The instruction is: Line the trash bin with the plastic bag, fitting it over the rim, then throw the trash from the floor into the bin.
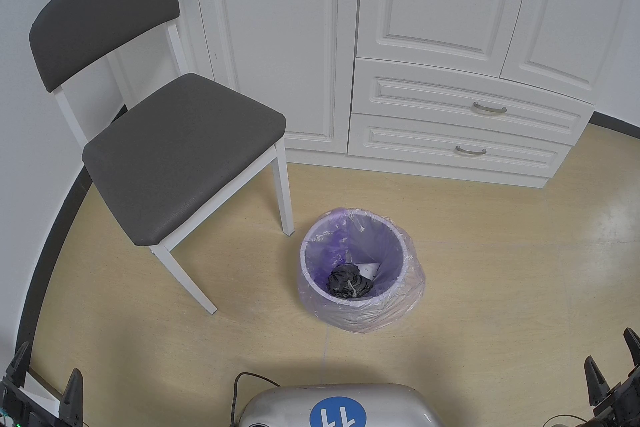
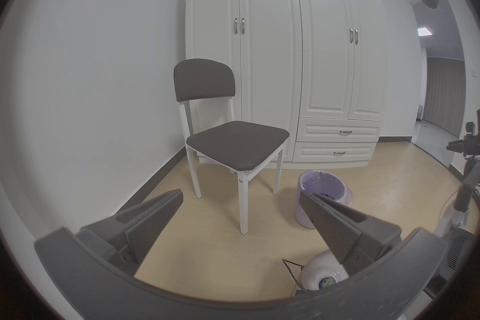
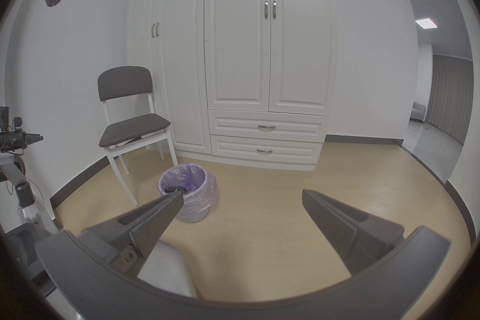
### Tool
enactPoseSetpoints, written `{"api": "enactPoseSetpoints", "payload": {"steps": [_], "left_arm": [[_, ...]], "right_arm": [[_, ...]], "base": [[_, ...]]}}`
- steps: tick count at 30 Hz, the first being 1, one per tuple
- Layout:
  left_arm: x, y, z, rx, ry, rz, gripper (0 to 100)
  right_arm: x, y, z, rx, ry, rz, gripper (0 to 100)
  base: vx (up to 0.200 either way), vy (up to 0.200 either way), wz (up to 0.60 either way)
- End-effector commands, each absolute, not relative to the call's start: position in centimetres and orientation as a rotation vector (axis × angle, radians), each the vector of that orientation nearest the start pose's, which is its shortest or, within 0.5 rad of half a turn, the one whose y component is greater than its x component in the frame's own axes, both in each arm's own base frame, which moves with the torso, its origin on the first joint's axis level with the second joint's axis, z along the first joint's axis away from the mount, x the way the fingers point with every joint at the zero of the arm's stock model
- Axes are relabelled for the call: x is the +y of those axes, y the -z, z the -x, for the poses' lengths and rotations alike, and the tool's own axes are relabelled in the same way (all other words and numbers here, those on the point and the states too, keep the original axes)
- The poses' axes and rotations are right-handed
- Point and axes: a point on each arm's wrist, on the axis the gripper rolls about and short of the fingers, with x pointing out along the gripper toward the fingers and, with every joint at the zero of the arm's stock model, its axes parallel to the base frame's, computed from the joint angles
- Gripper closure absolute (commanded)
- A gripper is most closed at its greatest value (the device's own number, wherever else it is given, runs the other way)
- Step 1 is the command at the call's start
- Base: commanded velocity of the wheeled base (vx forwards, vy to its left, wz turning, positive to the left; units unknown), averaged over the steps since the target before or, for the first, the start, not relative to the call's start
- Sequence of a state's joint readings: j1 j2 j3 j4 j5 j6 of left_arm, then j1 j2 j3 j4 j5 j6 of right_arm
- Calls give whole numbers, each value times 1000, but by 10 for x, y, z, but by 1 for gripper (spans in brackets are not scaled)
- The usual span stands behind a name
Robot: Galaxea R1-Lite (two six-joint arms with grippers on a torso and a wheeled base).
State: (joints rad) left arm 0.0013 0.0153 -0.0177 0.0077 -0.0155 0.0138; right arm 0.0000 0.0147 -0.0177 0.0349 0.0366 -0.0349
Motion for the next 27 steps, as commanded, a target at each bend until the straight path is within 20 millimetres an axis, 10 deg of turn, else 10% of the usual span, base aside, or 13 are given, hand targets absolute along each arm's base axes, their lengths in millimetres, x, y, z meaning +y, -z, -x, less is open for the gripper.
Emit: {"api": "enactPoseSetpoints", "payload": {"steps": [1,27], "left_arm": [[0,-76,23,5,14,-14,0],[0,-76,23,5,14,-14,0]], "right_arm": [[1,-72,23,36,-37,35,0],[1,-72,23,35,-39,38,0]], "base": [[0,0,0],[0,0,0]]}}
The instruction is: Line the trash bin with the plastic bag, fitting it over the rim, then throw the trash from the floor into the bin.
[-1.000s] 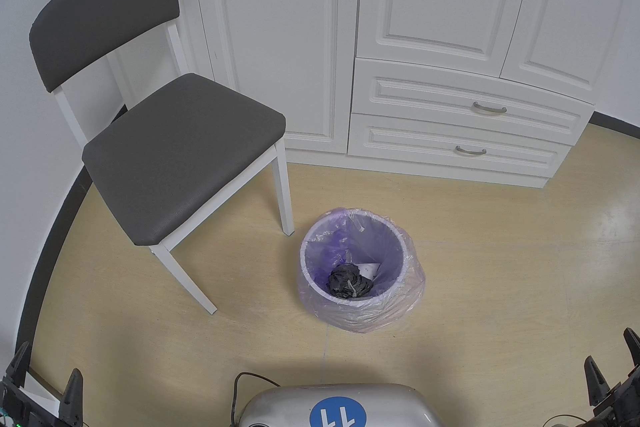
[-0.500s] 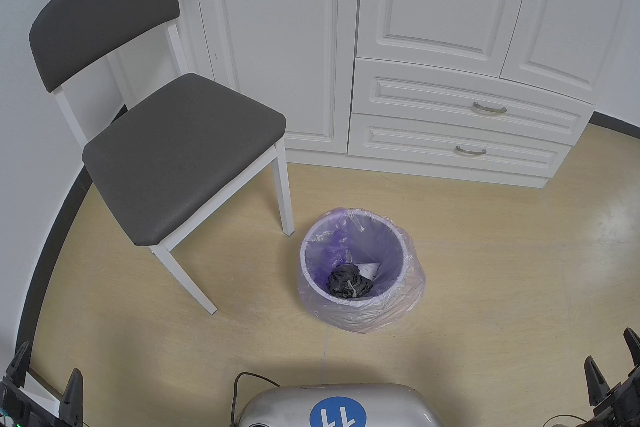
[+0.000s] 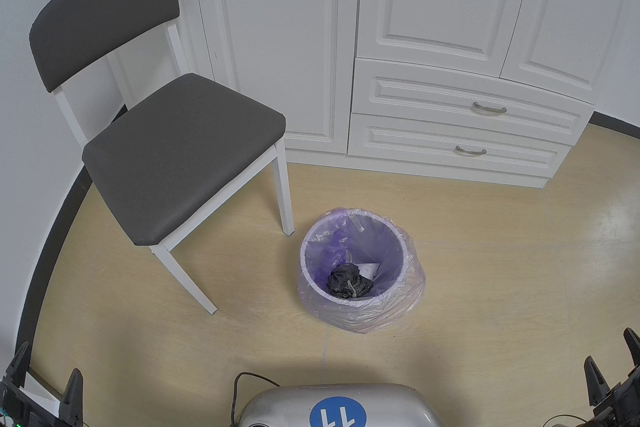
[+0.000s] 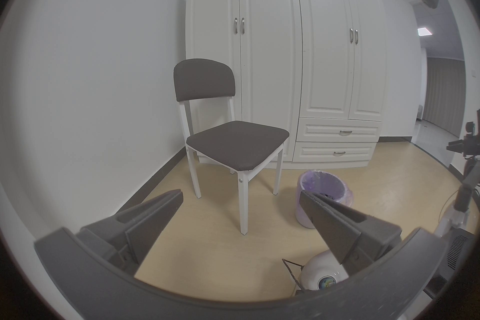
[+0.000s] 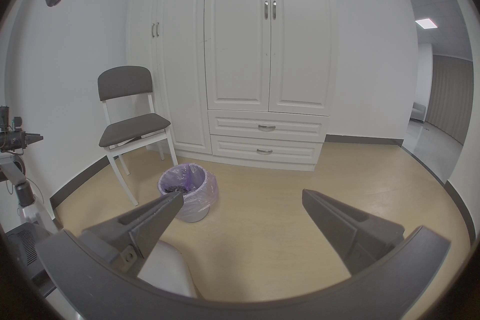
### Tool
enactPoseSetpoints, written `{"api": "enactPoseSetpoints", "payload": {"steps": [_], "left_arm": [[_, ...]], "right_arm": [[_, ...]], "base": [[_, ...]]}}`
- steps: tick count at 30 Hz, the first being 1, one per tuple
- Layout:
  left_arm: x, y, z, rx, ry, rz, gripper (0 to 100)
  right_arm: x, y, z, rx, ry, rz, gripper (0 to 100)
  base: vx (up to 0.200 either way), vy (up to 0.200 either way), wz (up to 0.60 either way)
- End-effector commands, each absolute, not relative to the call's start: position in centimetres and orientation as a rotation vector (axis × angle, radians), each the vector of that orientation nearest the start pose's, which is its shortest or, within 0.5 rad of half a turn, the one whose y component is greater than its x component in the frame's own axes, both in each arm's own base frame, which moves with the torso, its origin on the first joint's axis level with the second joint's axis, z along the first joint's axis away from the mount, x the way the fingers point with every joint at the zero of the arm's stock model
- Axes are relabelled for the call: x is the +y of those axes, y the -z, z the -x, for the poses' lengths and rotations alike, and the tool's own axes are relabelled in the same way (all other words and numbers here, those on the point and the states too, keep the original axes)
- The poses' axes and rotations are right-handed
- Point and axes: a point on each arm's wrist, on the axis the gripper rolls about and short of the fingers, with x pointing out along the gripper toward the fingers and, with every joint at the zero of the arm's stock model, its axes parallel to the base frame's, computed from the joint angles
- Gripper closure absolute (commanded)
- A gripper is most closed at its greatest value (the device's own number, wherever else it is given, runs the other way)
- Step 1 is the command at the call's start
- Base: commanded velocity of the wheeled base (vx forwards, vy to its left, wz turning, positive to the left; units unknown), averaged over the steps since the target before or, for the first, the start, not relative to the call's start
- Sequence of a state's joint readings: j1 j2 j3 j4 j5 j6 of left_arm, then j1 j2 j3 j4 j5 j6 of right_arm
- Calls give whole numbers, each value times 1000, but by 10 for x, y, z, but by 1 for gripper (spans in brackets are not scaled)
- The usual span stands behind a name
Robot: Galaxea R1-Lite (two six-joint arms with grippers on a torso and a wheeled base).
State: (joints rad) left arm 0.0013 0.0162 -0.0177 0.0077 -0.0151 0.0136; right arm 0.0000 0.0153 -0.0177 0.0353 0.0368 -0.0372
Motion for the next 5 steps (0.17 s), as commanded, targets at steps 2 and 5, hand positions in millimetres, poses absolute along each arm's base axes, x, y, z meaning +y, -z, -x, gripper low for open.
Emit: {"api": "enactPoseSetpoints", "payload": {"steps": [2,5], "left_arm": [[0,-76,23,5,14,-14,0],[0,-76,23,5,14,-14,0]], "right_arm": [[1,-72,23,35,-39,39,0],[1,-72,23,35,-39,39,0]], "base": [[0,0,0],[0,0,0]]}}
